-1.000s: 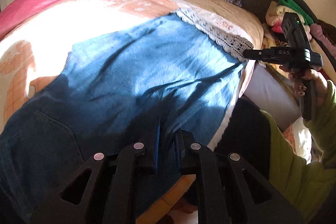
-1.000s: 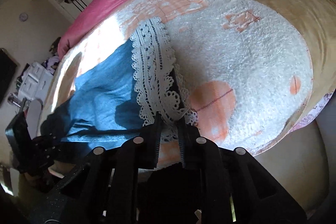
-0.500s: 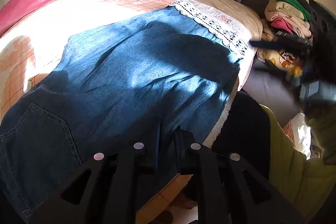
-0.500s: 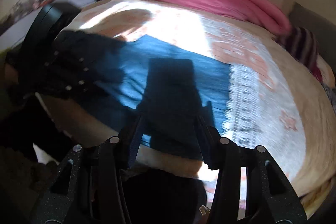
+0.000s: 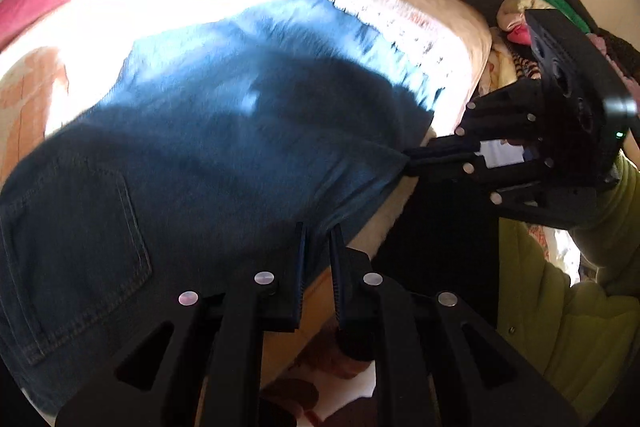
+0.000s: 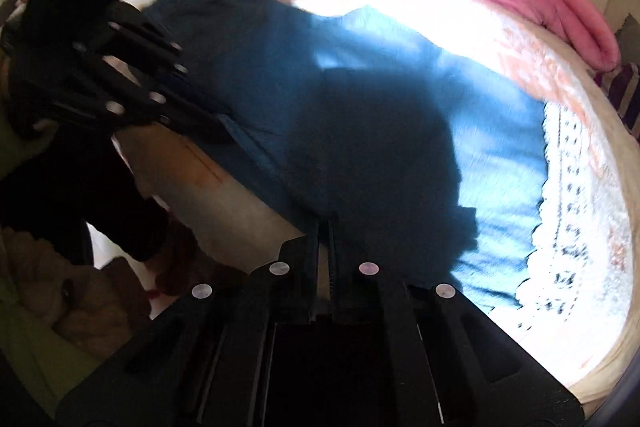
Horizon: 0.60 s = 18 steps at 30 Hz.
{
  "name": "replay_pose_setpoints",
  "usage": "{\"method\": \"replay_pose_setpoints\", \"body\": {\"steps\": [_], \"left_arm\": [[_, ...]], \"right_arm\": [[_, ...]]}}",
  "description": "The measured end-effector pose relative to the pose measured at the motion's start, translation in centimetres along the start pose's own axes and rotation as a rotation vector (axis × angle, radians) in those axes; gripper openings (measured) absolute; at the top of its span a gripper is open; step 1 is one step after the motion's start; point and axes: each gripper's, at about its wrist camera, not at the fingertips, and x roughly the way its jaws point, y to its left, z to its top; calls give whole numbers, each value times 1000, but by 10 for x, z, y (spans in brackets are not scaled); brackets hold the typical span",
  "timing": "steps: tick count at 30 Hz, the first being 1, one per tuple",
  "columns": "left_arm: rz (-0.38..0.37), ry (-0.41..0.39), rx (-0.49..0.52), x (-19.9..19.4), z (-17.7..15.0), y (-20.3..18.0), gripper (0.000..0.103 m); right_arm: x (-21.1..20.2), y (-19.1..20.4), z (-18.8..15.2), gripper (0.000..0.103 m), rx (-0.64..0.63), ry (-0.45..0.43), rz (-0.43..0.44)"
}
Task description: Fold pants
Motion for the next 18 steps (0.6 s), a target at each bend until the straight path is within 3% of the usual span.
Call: {"method": "replay_pose_setpoints", "body": {"steps": [3,5,6,8,10,13,16,18], "left_arm": [[-5,9,-6,-2,-1,3,11],[-36,-22,-21,-15,2,6,16],[-50,-50,-33,-25,5,9,20],[-57,-111,-65,-44,16,18,45],[-42,-171,-104,-59,35,30,54],[61,-201,-118,-66,69,48,54],[47,-213,-214,-58,101,78,72],[19,-210,-291,-43,119,101,72]], "right_arm": [[2,-6,-1,7,40,4,48],[-11,-14,-2,34,70,-6,96],[-19,-20,-3,38,87,-30,100],[-42,-45,-5,40,160,-100,99],[-61,-83,-3,41,265,-171,56],[-76,-145,5,42,430,-227,-56],[-69,-202,14,44,578,-242,-64],[-57,-232,21,44,630,-231,-43]]}}
